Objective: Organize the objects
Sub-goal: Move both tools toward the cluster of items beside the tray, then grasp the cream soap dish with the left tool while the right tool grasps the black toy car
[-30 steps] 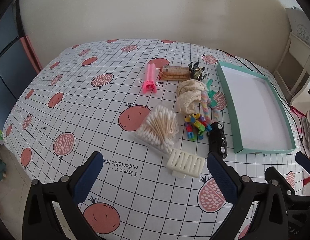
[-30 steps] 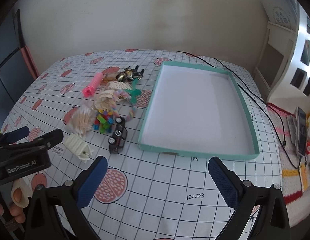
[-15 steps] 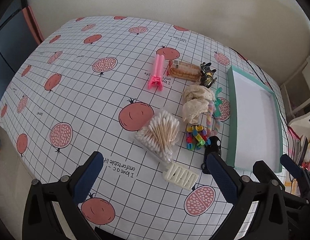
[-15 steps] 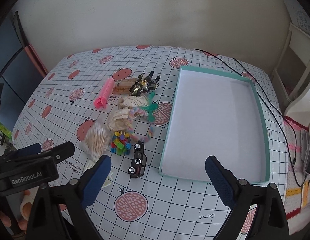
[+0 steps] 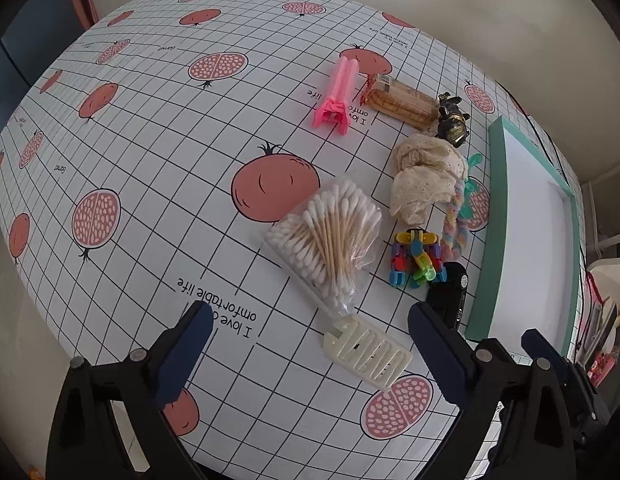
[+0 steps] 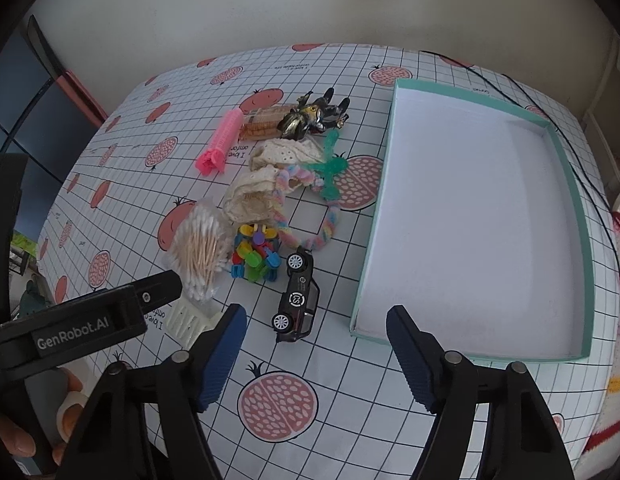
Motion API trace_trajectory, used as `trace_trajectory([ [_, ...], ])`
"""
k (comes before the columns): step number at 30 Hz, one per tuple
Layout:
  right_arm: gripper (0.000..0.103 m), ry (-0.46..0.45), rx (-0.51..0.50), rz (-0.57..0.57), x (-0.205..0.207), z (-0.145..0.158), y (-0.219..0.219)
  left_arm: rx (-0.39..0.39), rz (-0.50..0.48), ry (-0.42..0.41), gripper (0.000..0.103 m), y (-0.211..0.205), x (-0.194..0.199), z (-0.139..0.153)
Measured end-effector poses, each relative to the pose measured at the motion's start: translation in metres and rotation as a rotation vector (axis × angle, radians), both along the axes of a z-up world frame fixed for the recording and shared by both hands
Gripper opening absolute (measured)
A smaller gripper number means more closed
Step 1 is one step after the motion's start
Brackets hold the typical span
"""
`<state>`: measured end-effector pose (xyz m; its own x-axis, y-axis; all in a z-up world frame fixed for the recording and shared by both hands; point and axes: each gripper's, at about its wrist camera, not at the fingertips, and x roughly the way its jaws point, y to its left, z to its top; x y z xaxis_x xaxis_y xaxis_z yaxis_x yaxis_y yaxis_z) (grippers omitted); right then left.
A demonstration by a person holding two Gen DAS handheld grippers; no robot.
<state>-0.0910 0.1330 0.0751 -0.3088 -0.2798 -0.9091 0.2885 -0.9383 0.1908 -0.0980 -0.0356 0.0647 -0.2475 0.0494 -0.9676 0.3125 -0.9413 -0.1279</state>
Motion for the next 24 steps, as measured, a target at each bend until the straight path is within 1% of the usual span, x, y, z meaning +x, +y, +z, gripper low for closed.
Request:
trace_trajectory([
  [2, 0.07, -0.008, 0.001, 0.013, 0.0, -0.004, -0.004, 0.013, 0.006, -0.01, 0.096, 0.001, 0.0, -0.002],
  [4, 0.068, -0.011, 0.005, 0.026, 0.0, -0.006, -0.009, 0.013, 0.006, -0.014, 0.092, 0.004, 0.0, -0.003],
  [5, 0.068, -0.012, 0.006, 0.032, 0.0, -0.006, -0.011, 0.014, 0.002, -0.013, 0.084, 0.005, 0.0, -0.004],
  [6, 0.067, -0.012, 0.006, 0.037, 0.0, -0.007, -0.013, 0.021, -0.005, -0.015, 0.079, 0.007, 0.0, -0.004],
  [10, 0.061, -0.024, 0.013, 0.051, -0.002, -0.013, -0.019, 0.06, -0.004, -0.026, 0.075, 0.009, 0.0, -0.008],
  [12, 0.059, -0.035, 0.021, 0.052, -0.002, -0.017, -0.021, 0.063, -0.001, -0.032, 0.07, 0.011, 0.001, -0.009],
  [16, 0.058, -0.048, 0.033, 0.054, -0.004, -0.023, -0.025, 0.085, 0.004, -0.04, 0.069, 0.014, 0.001, -0.01],
  [24, 0.057, -0.071, 0.073, 0.053, -0.009, -0.036, -0.029, 0.098, 0.004, -0.067, 0.068, 0.023, 0.001, -0.014],
])
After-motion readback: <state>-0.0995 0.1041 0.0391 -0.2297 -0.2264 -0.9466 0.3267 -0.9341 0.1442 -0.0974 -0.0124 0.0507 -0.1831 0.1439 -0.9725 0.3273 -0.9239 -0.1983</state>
